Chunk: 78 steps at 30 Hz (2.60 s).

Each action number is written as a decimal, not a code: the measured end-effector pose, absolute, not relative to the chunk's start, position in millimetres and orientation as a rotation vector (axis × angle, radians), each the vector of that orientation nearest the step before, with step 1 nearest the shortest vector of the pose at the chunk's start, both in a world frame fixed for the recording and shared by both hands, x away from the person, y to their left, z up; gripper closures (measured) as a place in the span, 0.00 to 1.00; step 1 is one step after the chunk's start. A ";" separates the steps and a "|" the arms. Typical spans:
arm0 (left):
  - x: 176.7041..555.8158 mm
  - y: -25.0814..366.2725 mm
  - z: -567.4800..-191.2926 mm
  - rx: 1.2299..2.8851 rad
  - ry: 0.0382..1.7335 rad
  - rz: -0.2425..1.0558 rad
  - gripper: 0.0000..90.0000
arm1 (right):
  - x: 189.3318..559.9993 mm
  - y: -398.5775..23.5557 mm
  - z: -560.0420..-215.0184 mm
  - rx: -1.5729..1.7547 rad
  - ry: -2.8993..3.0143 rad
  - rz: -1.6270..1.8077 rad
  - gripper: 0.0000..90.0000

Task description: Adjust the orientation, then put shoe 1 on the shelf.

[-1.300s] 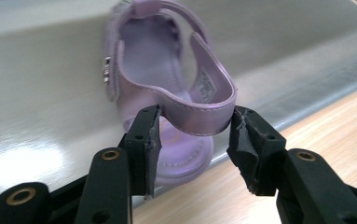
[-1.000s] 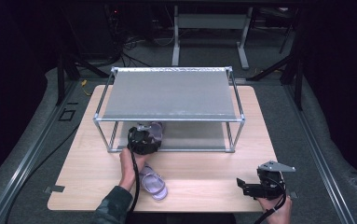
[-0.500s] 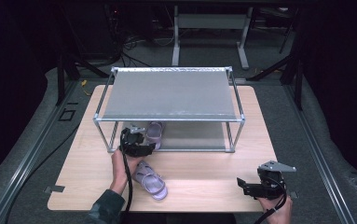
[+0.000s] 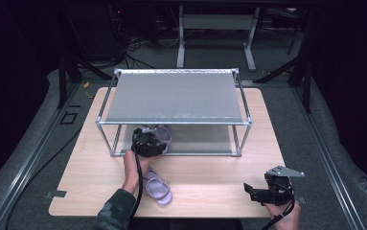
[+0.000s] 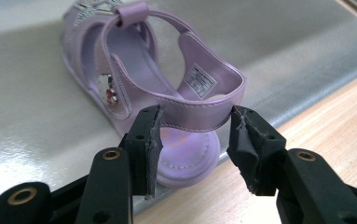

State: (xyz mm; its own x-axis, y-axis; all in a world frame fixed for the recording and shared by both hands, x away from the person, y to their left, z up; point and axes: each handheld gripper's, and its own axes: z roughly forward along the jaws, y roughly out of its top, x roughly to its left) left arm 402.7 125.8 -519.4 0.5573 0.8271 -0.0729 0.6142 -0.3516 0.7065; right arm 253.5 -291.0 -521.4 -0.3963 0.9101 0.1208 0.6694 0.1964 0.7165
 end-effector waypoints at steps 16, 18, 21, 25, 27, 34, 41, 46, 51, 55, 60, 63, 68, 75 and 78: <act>352.2 159.9 -490.3 2.003 1.154 0.482 0.21 | 254.6 -278.7 -525.9 1.459 2.167 1.054 0.09; 343.2 165.2 -486.8 1.990 1.157 0.503 0.19 | 255.7 -274.7 -526.4 1.444 2.185 1.066 0.08; 329.7 174.8 -483.1 1.982 1.158 0.539 0.17 | 256.5 -268.1 -526.3 1.417 2.203 1.073 0.08; 314.9 188.5 -482.8 1.979 1.176 0.568 0.15 | 258.3 -259.0 -525.0 1.398 2.231 1.065 0.07; 307.9 196.5 -483.8 1.971 1.192 0.584 0.13 | 259.9 -254.1 -525.4 1.377 2.237 1.093 0.06; 283.7 225.3 -492.4 1.904 1.282 0.633 0.08 | 262.4 -230.6 -520.3 1.338 2.247 1.037 0.04; 265.6 250.6 -506.8 1.866 1.376 0.651 0.04 | 266.9 -195.2 -518.0 1.245 2.330 1.109 0.03; 256.2 264.0 -515.4 1.837 1.429 0.668 0.02 | 267.5 -166.3 -516.6 1.168 2.401 1.119 0.03; 250.6 273.2 -523.5 1.819 1.471 0.662 0.02 | 267.1 -138.1 -519.1 1.106 2.455 1.174 0.02; 248.5 275.8 -527.9 1.812 1.485 0.656 0.03 | 265.5 -109.8 -520.9 1.048 2.497 1.202 0.01; 245.6 276.5 -531.5 1.820 1.487 0.645 0.03 | 264.3 -74.2 -524.8 0.985 2.549 1.221 0.01; 244.0 279.6 -533.4 1.810 1.500 0.644 0.02 | 263.9 -57.3 -528.1 0.956 2.575 1.200 0.00; 241.3 282.6 -535.9 1.799 1.510 0.634 0.02 | 262.4 -29.2 -527.1 0.921 2.609 1.147 0.01; 239.4 279.3 -537.4 1.812 1.500 0.632 0.03 | 267.1 6.4 -526.6 0.921 2.631 0.990 0.08; 239.1 279.0 -537.2 1.815 1.498 0.633 0.03 | 270.7 8.7 -528.2 0.956 2.619 0.941 0.11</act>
